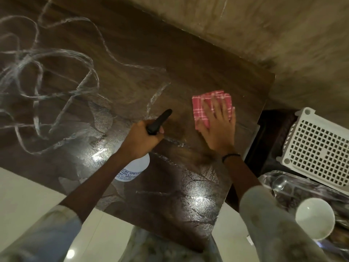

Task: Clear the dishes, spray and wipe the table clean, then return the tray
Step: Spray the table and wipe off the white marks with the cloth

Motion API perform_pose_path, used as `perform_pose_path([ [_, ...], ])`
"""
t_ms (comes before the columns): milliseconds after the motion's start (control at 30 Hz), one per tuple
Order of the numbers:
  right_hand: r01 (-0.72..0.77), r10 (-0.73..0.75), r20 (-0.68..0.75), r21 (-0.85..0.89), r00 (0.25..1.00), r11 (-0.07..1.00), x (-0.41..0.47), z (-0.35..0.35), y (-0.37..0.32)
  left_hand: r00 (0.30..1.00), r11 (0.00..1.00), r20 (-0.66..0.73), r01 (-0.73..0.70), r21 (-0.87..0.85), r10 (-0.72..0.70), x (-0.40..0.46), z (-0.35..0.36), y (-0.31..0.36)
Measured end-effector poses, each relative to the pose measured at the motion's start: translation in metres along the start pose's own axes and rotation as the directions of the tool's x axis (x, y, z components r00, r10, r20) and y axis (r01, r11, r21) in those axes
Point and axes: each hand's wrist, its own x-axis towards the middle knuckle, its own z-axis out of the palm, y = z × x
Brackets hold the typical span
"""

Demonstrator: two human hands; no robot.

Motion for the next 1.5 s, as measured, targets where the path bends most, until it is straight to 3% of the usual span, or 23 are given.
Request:
perform_pose_path([
  [133,-0.208,0.211,-0.020,0.094,0.977,0.974,0.051,-0.004,-0.039,1.000,1.000,-0.009,-0.009,-0.016,0.009,-0.002,-0.002,-0.005],
  [200,-0.140,0.141,-0.001,0.093,0.990,0.986,0.065,0.002,-0.067,1.000,0.998,-0.009,0.010,-0.058,-0.010,-0.004,-0.002,-0.007],
  [333,0.139,-0.138,-0.033,0.025,0.990,0.990,0.042,0.016,-0.106,1.000,0.997,-0.019,0.010,-0.081,-0.012,-0.007,-0.005,-0.014],
  [433,0.290,-0.291,0.024,0.032,0.956,0.956,0.003,0.016,-0.095,1.000,0.999,-0.009,-0.005,-0.040,0.005,-0.013,-0.004,-0.016],
  [500,0.314,-0.313,0.025,-0.021,0.949,0.949,-0.014,0.014,-0.069,1.000,1.000,-0.002,0.001,-0.023,-0.001,-0.016,-0.004,-0.017],
  [667,0.126,-0.126,-0.009,-0.027,0.992,0.992,-0.001,0.008,-0.032,0.998,0.999,0.053,-0.013,-0.041,0.015,-0.026,-0.005,-0.020],
  [767,-0.011,0.011,-0.033,-0.003,0.999,1.000,0.021,0.007,-0.054,0.996,0.999,0.085,-0.028,-0.029,0.031,-0.035,-0.003,-0.023],
  [833,-0.025,0.026,-0.038,0.019,0.999,0.999,0.028,0.011,-0.075,0.995,0.999,0.094,-0.037,-0.015,0.038,-0.041,-0.001,-0.025],
  [1000,0.287,-0.287,-0.001,0.010,0.958,0.958,-0.009,0.023,-0.087,0.994,1.000,0.106,-0.010,-0.018,0.012,-0.062,0.008,-0.032],
  [1067,0.331,-0.331,-0.002,-0.011,0.944,0.944,-0.026,0.022,-0.066,0.995,0.999,0.099,0.013,-0.029,-0.010,-0.072,0.013,-0.033],
  [1133,0.235,-0.235,-0.015,-0.021,0.972,0.972,-0.040,0.018,-0.043,0.994,0.999,0.103,0.033,-0.033,-0.029,-0.082,0.018,-0.037],
  [1267,-0.108,0.110,-0.029,0.055,0.993,0.993,-0.064,0.019,-0.023,0.993,0.998,0.106,0.059,-0.020,-0.056,-0.098,0.029,-0.049],
  [1500,-0.118,0.120,-0.032,0.057,0.992,0.991,-0.099,0.026,-0.021,0.985,0.984,0.024,0.170,0.047,-0.172,-0.115,0.045,-0.062],
])
